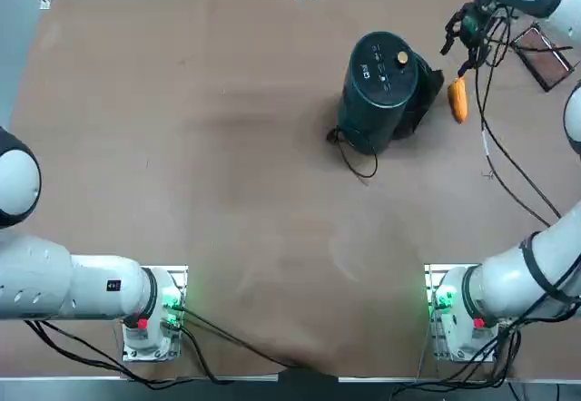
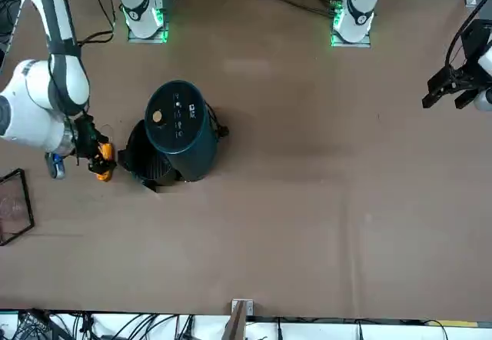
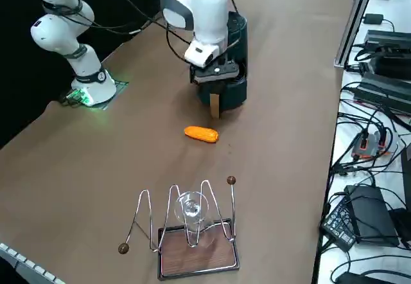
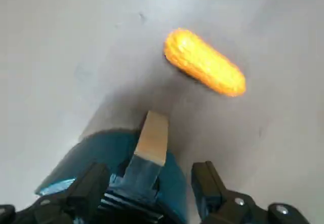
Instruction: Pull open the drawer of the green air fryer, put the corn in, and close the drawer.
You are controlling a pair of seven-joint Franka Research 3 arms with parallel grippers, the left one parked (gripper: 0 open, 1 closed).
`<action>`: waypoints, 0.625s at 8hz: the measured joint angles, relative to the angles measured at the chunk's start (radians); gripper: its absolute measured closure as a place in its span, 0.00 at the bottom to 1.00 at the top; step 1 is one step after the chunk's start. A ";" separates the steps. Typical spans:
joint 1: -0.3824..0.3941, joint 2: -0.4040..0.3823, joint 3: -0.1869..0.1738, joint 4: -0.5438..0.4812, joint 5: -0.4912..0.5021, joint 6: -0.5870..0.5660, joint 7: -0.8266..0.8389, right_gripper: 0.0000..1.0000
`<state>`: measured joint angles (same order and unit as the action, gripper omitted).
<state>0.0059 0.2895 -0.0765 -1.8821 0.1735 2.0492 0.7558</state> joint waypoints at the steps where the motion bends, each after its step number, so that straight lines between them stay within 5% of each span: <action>1: -0.015 -0.002 -0.004 0.014 -0.031 -0.002 -0.126 0.00; 5: -0.096 0.000 -0.006 0.025 -0.081 0.001 -0.664 0.00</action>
<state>-0.0904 0.2891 -0.0826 -1.8575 0.0926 2.0498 0.0917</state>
